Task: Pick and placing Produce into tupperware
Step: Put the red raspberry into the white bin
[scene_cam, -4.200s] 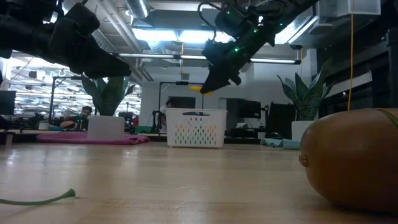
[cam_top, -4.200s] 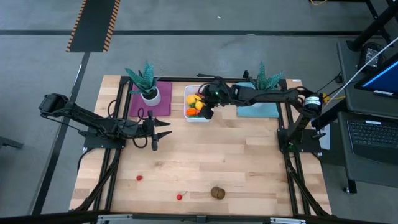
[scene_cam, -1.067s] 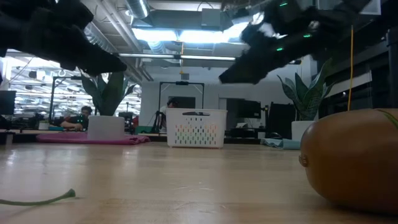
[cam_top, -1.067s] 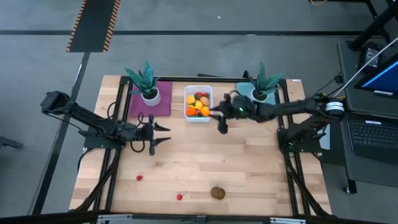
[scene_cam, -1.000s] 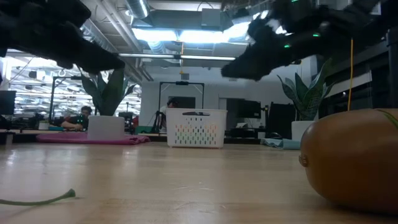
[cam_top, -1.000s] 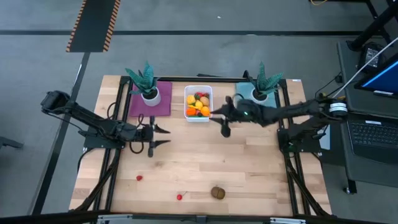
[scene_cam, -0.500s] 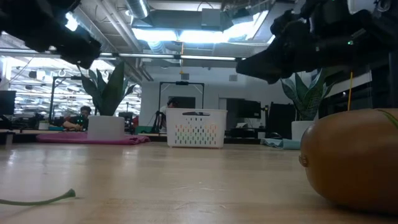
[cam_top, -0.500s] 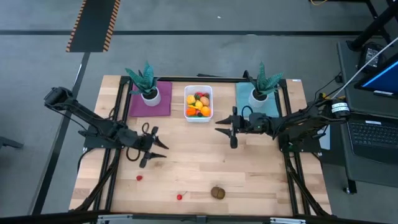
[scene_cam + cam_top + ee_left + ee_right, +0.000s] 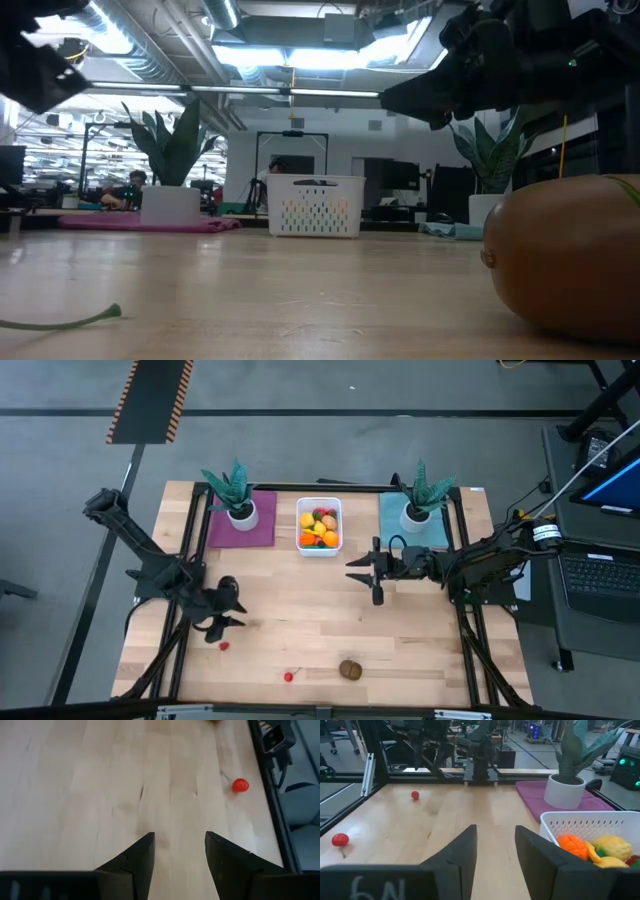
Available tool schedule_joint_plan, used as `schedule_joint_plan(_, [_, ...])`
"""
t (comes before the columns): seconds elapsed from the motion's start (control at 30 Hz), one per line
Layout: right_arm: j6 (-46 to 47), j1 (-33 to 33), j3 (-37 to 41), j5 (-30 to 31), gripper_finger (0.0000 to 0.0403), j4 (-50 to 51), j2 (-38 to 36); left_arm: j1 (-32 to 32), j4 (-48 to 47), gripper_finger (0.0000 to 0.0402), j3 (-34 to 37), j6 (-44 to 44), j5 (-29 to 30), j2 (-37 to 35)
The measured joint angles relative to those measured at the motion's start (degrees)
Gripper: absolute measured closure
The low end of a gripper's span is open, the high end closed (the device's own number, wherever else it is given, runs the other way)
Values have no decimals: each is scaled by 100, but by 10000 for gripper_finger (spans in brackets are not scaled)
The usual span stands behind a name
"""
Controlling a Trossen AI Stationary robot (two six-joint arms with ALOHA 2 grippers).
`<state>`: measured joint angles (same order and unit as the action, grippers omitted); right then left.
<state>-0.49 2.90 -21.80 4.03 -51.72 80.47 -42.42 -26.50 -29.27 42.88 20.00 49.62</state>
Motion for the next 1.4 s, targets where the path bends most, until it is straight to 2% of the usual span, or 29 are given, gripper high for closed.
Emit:
schedule_joint_plan(0.17, [19, 0, 0, 0, 267, 4, 0, -371, -314, 237, -227, 648, 97, 324])
schedule_joint_plan(0.3, [33, -2, 0, 0, 267, 4, 0, -615, -804, 237, -540, 1204, 62, 885])
schedule_joint_plan(0.47, [198, 20, 0, 0, 267, 6, 0, -996, -1579, 237, -1096, 2236, -169, 1743])
schedule_joint_plan(0.9, [200, 378, 0, 2, 267, 8, 2, -2045, -2297, 237, -2831, 3863, -321, 3652])
schedule_joint_plan(1.07, [196, 549, 0, 245, 267, 8, 2, -2224, -2934, 237, -3433, 4247, -320, 4200])
schedule_joint_plan(1.4, [467, 675, -2, 306, 267, 8, 2, -2242, -3037, 237, -3465, 4253, -320, 4464])
